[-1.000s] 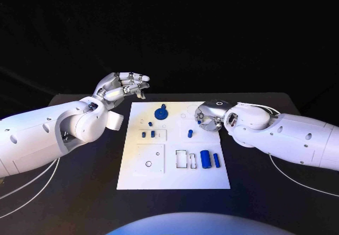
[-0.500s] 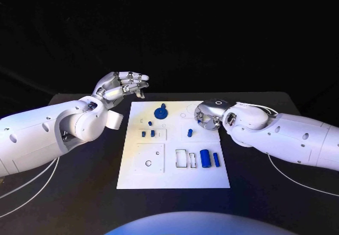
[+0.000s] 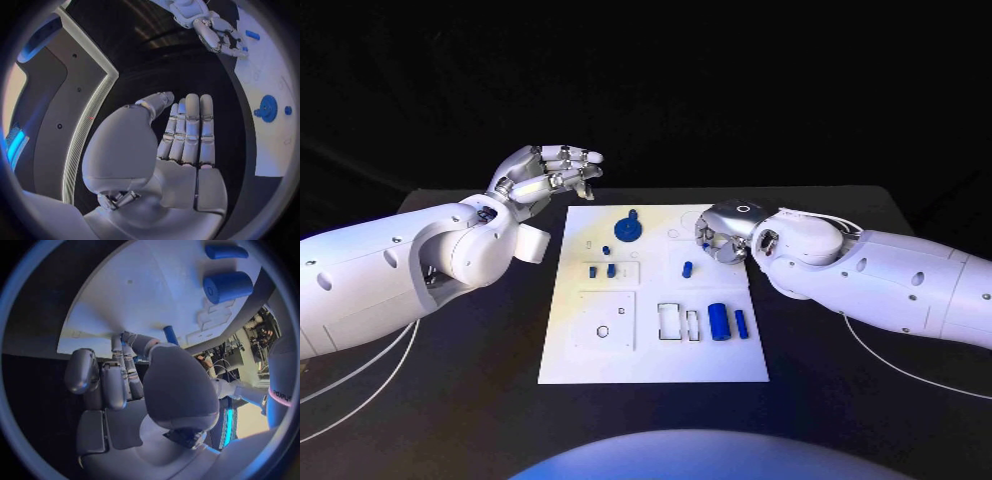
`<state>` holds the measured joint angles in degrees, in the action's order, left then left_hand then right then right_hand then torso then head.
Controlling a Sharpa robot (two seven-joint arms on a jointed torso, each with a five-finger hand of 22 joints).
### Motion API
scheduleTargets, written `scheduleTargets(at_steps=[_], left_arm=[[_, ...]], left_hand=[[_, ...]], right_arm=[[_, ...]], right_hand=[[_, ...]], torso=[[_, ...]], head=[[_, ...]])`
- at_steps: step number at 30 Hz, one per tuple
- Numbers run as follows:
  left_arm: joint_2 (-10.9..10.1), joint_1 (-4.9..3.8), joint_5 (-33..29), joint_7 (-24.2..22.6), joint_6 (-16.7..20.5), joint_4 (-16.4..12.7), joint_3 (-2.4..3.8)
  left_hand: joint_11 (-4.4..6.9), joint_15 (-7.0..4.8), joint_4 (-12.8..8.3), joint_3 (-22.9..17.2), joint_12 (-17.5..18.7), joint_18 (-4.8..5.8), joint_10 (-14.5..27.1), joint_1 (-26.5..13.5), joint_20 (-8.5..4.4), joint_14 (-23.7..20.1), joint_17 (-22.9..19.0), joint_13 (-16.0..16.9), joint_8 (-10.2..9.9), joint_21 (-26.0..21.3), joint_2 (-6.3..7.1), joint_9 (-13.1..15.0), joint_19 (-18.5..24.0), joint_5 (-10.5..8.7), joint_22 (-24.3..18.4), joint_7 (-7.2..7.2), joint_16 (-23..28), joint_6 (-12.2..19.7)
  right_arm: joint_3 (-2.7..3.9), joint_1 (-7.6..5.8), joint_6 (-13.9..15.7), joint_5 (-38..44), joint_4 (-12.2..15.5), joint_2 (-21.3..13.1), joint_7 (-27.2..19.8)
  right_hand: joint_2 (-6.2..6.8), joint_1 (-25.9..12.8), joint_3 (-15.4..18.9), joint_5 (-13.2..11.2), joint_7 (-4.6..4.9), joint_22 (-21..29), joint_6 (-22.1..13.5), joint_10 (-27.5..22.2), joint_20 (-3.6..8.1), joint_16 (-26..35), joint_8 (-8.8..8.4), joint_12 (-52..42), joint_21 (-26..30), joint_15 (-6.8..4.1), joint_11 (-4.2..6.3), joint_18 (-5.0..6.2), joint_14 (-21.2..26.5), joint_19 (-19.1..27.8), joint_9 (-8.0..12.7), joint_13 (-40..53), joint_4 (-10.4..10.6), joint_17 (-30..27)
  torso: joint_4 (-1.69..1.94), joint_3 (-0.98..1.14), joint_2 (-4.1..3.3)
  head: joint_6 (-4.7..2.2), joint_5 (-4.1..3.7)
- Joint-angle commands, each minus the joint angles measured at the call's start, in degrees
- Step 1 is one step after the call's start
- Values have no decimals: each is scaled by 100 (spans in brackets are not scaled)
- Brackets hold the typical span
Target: Assemble the parts on the task board
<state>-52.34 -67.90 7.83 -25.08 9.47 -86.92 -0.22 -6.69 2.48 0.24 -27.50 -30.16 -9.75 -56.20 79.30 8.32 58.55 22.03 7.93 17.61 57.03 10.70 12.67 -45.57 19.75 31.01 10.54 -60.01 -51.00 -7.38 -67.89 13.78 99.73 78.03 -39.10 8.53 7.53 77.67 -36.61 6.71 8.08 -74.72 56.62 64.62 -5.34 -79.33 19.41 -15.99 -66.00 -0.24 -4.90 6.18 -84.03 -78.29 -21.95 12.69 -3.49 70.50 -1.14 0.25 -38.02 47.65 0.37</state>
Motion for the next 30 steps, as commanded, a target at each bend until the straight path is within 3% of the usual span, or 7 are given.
scheduleTargets(at_steps=[1,22,30], left_arm=[[0,-2,-17,39,-82,-9,4],[6,-1,45,128,-94,-6,4],[9,-1,48,149,-81,4,4]], left_hand=[[3,20,-21,25,21,-73,49,-12,13,-28,-9,-9,-38,-34,8,0,-14,15,-9,8,6,45],[-23,42,-33,26,31,-68,95,-8,26,-73,-20,-16,-69,-69,10,-3,-5,18,-30,35,28,92],[-51,65,-36,29,48,-65,160,-15,42,-116,-34,-25,-104,-106,12,-7,8,21,-51,61,54,150]], right_arm=[[-28,52,-99,196,0,7,165],[-4,45,712,216,305,-195,153],[16,11,848,60,478,-303,106]], right_hand=[[-59,18,-7,-13,7,-11,55,157,4,-15,30,-17,-41,-40,105,-71,-175,-42,-11,11,-37,-5],[-34,-52,16,-13,4,-62,71,168,10,-8,37,0,-108,-43,107,-87,-176,-74,-17,17,-45,-16],[-17,-91,29,-6,1,-72,68,165,11,-6,35,15,-118,-44,108,-89,-177,-80,-18,17,-44,-21]], torso=[[-1,-2,5],[-9,-2,11],[-7,-2,10]], head=[[8,-7],[-29,-13],[-58,-15]])
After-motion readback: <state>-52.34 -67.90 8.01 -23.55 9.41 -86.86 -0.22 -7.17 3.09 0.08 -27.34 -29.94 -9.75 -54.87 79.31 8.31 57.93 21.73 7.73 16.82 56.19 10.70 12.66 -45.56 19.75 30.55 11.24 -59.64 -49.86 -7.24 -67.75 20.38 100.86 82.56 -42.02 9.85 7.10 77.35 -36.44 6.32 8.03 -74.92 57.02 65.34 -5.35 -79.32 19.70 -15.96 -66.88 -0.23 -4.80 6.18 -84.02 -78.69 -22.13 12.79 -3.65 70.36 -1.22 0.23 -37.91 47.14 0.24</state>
